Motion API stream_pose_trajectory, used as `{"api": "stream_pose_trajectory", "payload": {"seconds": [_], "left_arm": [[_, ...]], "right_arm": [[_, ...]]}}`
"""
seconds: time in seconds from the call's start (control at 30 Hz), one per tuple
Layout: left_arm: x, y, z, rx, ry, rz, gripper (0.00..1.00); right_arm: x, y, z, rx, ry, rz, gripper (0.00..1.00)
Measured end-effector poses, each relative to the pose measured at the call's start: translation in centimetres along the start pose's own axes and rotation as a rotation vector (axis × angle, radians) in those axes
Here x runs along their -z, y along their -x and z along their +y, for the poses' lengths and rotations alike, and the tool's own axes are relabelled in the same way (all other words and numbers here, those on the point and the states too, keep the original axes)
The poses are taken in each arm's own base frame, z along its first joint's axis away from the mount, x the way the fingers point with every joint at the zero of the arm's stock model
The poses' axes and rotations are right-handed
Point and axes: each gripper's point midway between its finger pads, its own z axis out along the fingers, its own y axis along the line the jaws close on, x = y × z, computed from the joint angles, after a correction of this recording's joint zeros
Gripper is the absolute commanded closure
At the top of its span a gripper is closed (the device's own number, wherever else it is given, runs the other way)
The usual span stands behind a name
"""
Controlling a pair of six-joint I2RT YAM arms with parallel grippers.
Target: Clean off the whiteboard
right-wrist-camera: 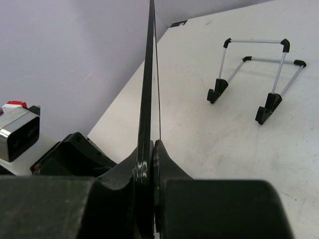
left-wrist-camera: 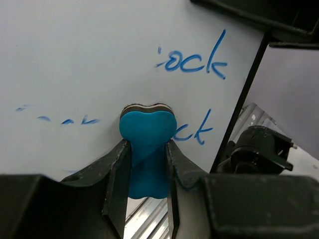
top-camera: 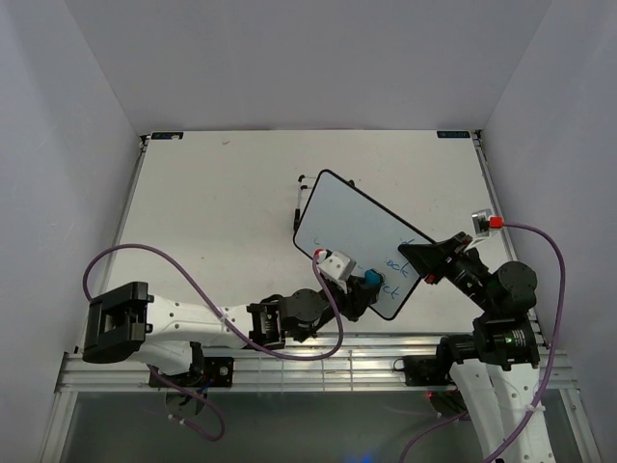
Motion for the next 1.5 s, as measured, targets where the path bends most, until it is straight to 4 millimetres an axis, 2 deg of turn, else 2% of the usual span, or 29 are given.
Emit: {"api": "stream_pose_trajectory", "payload": {"seconds": [0.13, 0.27, 0.33, 0.5, 0.67, 0.8, 0.97, 1.17, 1.23, 1.33, 1.4, 1.5], "left_arm": [[-0.3, 1.1, -0.5, -0.005, 0.008, -0.019, 0.96], [-0.1, 1.4, 0.4, -0.001, 0.034, -0.020, 0.95], [0.3, 2.2, 2.8, 0.014, 0.079, -0.038, 0.96], [2.5, 5.6, 11.8, 0.042, 0.287, -0.146, 0.96], [4.4, 8.2, 16.8, 0.042, 0.407, -0.228, 0.96], [5.1, 8.5, 18.3, 0.016, 0.439, -0.242, 1.00], [5.1, 8.5, 18.3, -0.021, 0.435, -0.235, 1.00], [4.8, 8.5, 17.3, -0.031, 0.378, -0.225, 1.00], [4.5, 8.4, 16.2, -0.033, 0.335, -0.222, 1.00], [3.5, 7.6, 13.3, -0.051, 0.248, -0.188, 1.00], [2.5, 6.8, 10.2, -0.055, 0.164, -0.158, 1.00], [1.1, 5.7, 6.6, -0.050, 0.080, -0.123, 1.00]], "right_arm": [[0.2, 0.4, 0.5, 0.011, 0.015, -0.022, 0.92], [0.2, 0.1, 0.3, -0.008, 0.002, -0.006, 0.92], [0.3, -0.1, 0.2, -0.026, -0.009, 0.012, 0.92], [0.6, 0.1, 1.1, -0.084, -0.009, 0.036, 0.92], [0.8, 0.5, 2.2, -0.121, 0.006, 0.041, 0.92], [0.9, 0.3, 2.3, -0.156, 0.005, 0.053, 0.92], [0.9, 0.3, 2.4, -0.174, 0.005, 0.057, 0.92], [0.9, 0.4, 2.5, -0.176, 0.005, 0.056, 0.92], [0.9, 0.4, 2.5, -0.178, 0.006, 0.056, 0.92], [0.9, 0.3, 2.4, -0.178, 0.003, 0.058, 0.92], [0.8, 0.2, 2.1, -0.167, -0.006, 0.057, 0.92], [0.7, 0.0, 1.5, -0.156, -0.026, 0.057, 0.92]]}}
